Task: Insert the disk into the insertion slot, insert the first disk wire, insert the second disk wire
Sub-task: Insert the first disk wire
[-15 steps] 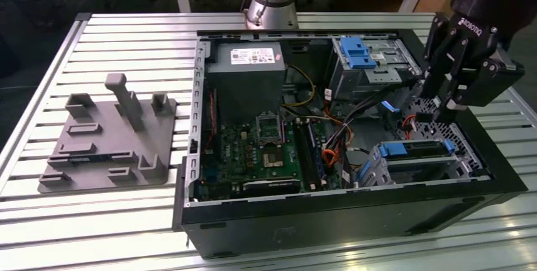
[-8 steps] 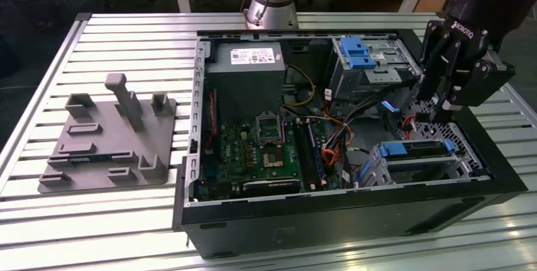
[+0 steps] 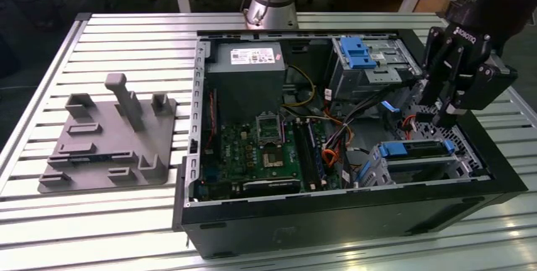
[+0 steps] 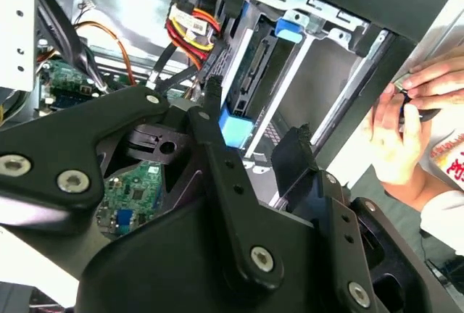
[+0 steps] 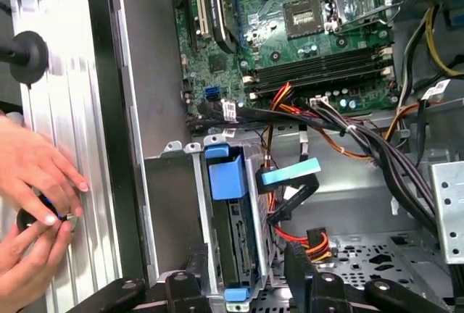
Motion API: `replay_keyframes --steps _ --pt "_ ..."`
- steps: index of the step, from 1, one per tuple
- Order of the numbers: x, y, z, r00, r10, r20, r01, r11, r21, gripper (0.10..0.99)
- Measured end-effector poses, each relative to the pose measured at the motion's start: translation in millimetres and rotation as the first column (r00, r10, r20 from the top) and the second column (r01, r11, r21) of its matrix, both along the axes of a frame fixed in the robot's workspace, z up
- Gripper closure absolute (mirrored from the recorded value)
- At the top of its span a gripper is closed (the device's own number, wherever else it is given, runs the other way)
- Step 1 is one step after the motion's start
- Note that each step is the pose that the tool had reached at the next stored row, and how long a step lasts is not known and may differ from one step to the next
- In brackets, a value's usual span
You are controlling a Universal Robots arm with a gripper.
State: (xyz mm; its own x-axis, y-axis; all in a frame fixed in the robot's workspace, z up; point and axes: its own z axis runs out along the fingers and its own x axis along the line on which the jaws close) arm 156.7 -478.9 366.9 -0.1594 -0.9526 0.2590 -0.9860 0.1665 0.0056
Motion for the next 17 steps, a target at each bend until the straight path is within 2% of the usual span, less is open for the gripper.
replay_keyframes --steps 3,5,11,12,16,17 --pt "1.5 1.8 -1.1 1.0000 0.006 -0.0012 -0.006 1.0000 -0.001 0.541" --pt "1.6 2.6 -1.8 0.9998 0.021 -0.0012 -0.021 0.9998 -0.001 0.678" --pt "1.6 4.1 -5.5 0.9952 0.098 -0.0012 -0.098 0.9952 -0.001 0.678" --pt "1.7 6.5 -6.1 0.9950 0.100 -0.0013 -0.100 0.9950 -0.001 0.678" --pt "1.9 24.1 -9.0 0.9950 0.100 -0.0012 -0.100 0.9950 -0.001 0.678" --pt "3.7 25.7 -10.3 0.9949 0.100 -0.0031 -0.100 0.9950 -0.001 0.678"
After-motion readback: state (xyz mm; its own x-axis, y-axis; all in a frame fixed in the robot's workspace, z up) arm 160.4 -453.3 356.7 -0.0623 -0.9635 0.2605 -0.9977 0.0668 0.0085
